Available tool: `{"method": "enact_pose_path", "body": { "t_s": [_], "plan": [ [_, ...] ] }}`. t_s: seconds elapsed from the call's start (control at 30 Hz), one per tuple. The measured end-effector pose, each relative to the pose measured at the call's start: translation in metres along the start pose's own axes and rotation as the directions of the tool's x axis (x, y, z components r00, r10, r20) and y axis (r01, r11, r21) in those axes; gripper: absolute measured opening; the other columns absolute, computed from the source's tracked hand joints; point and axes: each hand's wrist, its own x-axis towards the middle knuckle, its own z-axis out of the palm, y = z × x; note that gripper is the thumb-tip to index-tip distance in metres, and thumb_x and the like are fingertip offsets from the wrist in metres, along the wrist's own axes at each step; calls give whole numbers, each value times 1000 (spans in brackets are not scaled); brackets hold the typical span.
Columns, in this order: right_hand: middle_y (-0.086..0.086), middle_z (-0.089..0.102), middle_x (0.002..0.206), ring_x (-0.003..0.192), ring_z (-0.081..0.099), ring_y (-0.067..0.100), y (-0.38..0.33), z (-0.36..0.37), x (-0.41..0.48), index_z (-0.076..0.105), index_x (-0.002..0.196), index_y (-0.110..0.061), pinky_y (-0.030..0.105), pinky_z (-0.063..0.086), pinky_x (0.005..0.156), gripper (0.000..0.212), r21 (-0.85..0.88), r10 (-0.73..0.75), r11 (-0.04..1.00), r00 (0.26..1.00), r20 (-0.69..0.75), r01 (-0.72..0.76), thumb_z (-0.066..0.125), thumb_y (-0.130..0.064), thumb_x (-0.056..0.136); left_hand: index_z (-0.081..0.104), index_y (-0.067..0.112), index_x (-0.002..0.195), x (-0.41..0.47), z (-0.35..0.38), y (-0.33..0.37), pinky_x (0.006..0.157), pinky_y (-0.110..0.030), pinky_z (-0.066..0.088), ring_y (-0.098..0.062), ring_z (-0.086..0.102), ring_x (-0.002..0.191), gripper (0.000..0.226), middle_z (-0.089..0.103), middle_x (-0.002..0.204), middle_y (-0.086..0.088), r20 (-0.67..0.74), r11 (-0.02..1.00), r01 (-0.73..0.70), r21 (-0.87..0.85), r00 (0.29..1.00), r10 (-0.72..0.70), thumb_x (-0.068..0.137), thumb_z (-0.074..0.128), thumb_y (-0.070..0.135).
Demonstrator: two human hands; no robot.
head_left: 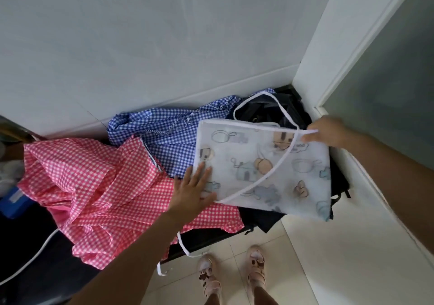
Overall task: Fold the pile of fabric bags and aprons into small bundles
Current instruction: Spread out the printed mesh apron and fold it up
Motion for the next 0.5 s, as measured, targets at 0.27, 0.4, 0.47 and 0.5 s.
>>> {"method": "enact_pose_path", "body": {
  "t_s": [0.27, 0.4, 0.47, 0.5],
  "plan": [
    [18, 46, 129, 112, 49, 33, -92, 32, -47, 52, 125, -4, 42, 45, 89, 44, 178, 8, 980, 877, -481, 89, 64, -6, 83, -22, 34, 145, 3, 13, 18, 111, -44, -19, -24, -27, 141, 79, -31, 151, 8, -8, 999, -25, -31, 1000, 25, 78, -8, 74],
    [-3, 15, 157, 143, 15, 14, -156, 110, -100, 26, 149, -27, 33, 14, 114, 65, 187, -308, 928, 945, -109, 324, 57, -29, 92, -12, 31, 150, -1, 2, 16, 119, -49, -3, -18, -18, 144, 84, -22, 155, 11, -8, 987, -44, -154, 999, 43, 87, 29, 68],
    [-2, -3, 160, 147, -4, 21, -159, 143, -105, 15, 151, -36, 38, 0, 116, 68, 84, -322, 943, 946, -21, 323, 50, -44, 93, -4, 25, 153, -6, -2, 15, 120, -45, 9, -15, 3, 144, 101, -8, 160, 7, -87, 961, -6, -276, 996, -19, 82, 61, 55],
    [-1, -9, 159, 146, -10, 24, -157, 154, -104, 12, 151, -37, 43, -2, 119, 67, 47, -306, 951, 952, 5, 305, 42, -50, 93, 4, 22, 153, -9, -4, 14, 118, -43, 16, -14, 14, 141, 104, 7, 159, 3, -133, 936, 42, -349, 987, -94, 77, 70, 47]
  ]
}}
